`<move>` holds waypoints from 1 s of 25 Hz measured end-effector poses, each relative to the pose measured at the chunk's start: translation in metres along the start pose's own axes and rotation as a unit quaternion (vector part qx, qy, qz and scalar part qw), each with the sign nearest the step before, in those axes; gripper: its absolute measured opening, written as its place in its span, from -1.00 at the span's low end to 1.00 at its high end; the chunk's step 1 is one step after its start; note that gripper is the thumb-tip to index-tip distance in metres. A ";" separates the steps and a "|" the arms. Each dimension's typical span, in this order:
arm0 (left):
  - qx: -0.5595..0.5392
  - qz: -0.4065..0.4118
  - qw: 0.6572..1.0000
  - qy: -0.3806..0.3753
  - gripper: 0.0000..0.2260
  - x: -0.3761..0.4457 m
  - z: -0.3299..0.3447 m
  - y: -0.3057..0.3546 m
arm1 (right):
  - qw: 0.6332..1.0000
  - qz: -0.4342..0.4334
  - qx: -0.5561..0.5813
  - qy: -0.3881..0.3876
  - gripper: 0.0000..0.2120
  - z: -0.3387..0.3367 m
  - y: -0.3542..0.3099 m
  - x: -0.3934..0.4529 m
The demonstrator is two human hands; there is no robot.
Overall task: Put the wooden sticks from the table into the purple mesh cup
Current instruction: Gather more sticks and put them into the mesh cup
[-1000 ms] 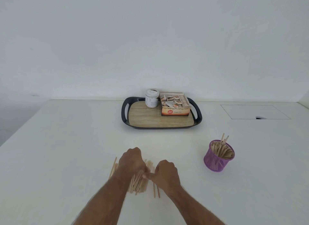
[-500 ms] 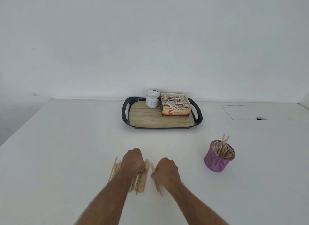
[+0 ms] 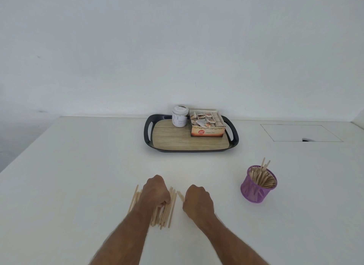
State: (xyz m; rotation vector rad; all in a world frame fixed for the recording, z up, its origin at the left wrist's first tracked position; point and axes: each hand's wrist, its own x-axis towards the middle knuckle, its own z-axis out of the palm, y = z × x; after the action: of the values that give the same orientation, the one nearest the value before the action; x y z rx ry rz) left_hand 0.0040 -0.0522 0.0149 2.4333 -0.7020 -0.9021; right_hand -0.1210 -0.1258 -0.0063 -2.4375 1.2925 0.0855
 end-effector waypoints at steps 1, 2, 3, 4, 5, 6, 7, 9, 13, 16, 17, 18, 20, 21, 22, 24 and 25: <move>-0.008 -0.002 1.000 -0.001 -0.85 0.000 0.000 0.000 | 1.000 0.000 -0.004 0.002 -0.80 0.001 0.000 -0.001; -0.015 -0.003 1.000 -0.002 -0.84 0.000 0.001 -0.001 | 1.000 0.000 -0.003 0.001 -0.77 0.001 0.000 -0.001; -0.020 -0.003 1.000 -0.003 -0.84 0.000 0.001 -0.001 | 1.000 -0.001 -0.001 -0.003 -0.77 0.002 0.000 0.000; -0.023 -0.003 1.000 -0.004 -0.85 0.000 0.002 -0.002 | 1.000 -0.001 0.003 -0.012 -0.77 0.002 0.000 0.000; -0.025 -0.004 1.000 -0.005 -0.85 0.000 0.002 -0.002 | 1.000 -0.001 0.009 -0.021 -0.78 0.001 0.001 0.000; -0.026 -0.004 1.000 -0.005 -0.86 0.000 0.002 -0.002 | 0.999 -0.001 0.015 -0.029 -0.79 0.001 0.001 0.000; -0.027 -0.003 1.000 -0.004 -0.86 0.000 0.003 -0.003 | 0.999 -0.004 0.015 -0.034 -0.79 0.000 0.001 -0.001; -0.027 -0.002 1.000 0.000 -0.85 0.000 0.003 -0.003 | 0.999 -0.018 -0.004 -0.034 -0.76 0.001 -0.001 -0.005; -0.006 0.006 1.000 0.006 -0.88 -0.002 0.004 0.000 | 0.995 -0.073 -0.066 0.000 -0.64 0.012 -0.002 -0.014; 0.008 0.006 1.000 0.006 -0.90 -0.002 0.005 0.003 | 0.996 -0.073 -0.052 -0.001 -0.67 0.010 0.001 -0.012; 0.016 0.006 1.000 0.006 -0.90 -0.003 0.006 0.003 | 0.997 -0.063 -0.038 -0.004 -0.70 0.008 0.002 -0.011; 0.022 0.005 1.000 0.005 -0.88 -0.002 0.007 0.003 | 0.998 -0.053 -0.018 -0.005 -0.74 0.006 0.001 -0.009; 0.019 0.006 1.000 0.001 -0.88 -0.001 0.009 0.003 | 0.999 -0.039 0.035 -0.005 -0.76 0.006 0.001 -0.008; 0.013 0.005 1.000 -0.002 -0.89 0.000 0.010 0.003 | 0.998 -0.036 0.058 -0.008 -0.71 0.006 0.001 -0.007; 0.008 0.002 1.000 -0.004 -0.90 0.000 0.011 0.004 | 0.996 -0.033 0.079 -0.011 -0.65 0.007 0.001 -0.008; -0.002 -0.009 1.000 -0.011 -0.90 0.000 0.011 0.004 | 0.995 -0.024 0.101 -0.012 -0.55 0.007 0.002 -0.008; -0.005 -0.014 1.000 -0.016 -0.89 -0.001 0.011 0.003 | 0.995 -0.021 0.099 -0.010 -0.51 0.006 0.002 -0.008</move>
State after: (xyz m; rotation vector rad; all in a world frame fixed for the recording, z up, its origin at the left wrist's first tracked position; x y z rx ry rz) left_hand -0.0050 -0.0567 0.0095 2.4295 -0.6751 -0.9543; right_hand -0.1262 -0.1184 -0.0111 -2.2870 1.1814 -0.0279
